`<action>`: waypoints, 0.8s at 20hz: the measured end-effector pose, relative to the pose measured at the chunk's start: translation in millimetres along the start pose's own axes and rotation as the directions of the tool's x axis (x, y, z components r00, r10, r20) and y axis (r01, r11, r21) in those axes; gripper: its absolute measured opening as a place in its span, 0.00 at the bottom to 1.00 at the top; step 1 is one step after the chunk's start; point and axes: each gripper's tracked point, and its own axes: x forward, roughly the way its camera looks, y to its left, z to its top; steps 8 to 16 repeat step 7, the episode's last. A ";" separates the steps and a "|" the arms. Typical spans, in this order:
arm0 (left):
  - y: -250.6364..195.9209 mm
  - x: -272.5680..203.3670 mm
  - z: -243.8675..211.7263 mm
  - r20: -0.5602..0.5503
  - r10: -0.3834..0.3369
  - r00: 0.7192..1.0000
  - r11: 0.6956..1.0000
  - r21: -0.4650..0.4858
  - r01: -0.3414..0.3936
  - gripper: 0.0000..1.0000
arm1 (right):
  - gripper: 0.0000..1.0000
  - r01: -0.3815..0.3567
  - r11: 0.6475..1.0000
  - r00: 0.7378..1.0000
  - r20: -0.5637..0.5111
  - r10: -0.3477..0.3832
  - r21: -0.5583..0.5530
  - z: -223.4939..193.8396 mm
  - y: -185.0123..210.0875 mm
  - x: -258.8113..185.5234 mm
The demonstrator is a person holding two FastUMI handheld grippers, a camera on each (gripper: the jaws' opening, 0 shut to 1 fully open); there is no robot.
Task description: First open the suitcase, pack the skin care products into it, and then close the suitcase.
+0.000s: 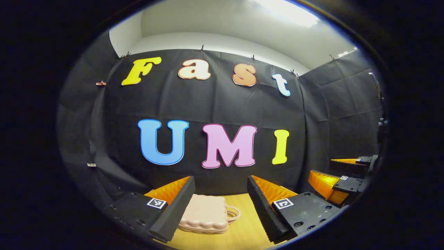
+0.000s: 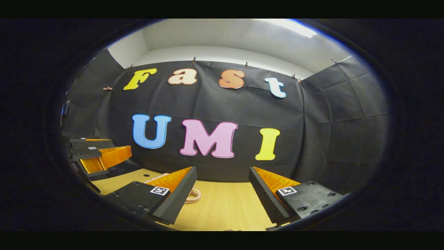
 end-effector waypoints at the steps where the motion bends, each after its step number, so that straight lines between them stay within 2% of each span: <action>1: -3.7 -3.7 1.8 -0.006 -0.009 1.000 1.000 -0.006 0.009 0.96 | 0.97 -0.019 1.000 1.000 0.016 0.019 0.010 3.1 8.7 -5.8; 6: -5.5 -8.1 3.9 0.018 -0.040 0.999 0.999 0.018 0.040 0.96 | 0.96 -0.034 0.999 0.997 0.071 0.033 0.006 16.0 19.2 -16.6; 16: -5.2 -7.9 3.9 0.019 -0.038 0.999 0.999 0.025 0.038 0.96 | 0.96 -0.036 0.999 0.997 0.073 0.035 0.010 16.5 20.2 -15.6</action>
